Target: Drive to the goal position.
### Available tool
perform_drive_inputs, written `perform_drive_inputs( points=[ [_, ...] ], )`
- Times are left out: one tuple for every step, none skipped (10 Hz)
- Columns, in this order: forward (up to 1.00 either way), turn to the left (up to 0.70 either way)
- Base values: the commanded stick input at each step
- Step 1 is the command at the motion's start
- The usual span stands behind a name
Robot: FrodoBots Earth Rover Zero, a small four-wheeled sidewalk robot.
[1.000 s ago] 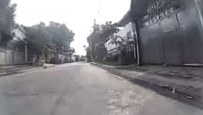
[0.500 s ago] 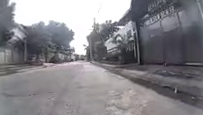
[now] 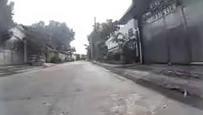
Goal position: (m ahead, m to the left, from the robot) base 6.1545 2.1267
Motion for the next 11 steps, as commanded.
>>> perform_drive_inputs(
  points=[
    [0.50,0.00],
    [0.50,0.00],
    [0.50,0.00],
    [0.50,0.00],
    [0.50,0.00],
    [0.50,0.00],
    [0.50,0.00],
    [0.50,0.00],
    [0.50,0.00],
    [0.50,0.00],
    [0.50,0.00]
  ],
)
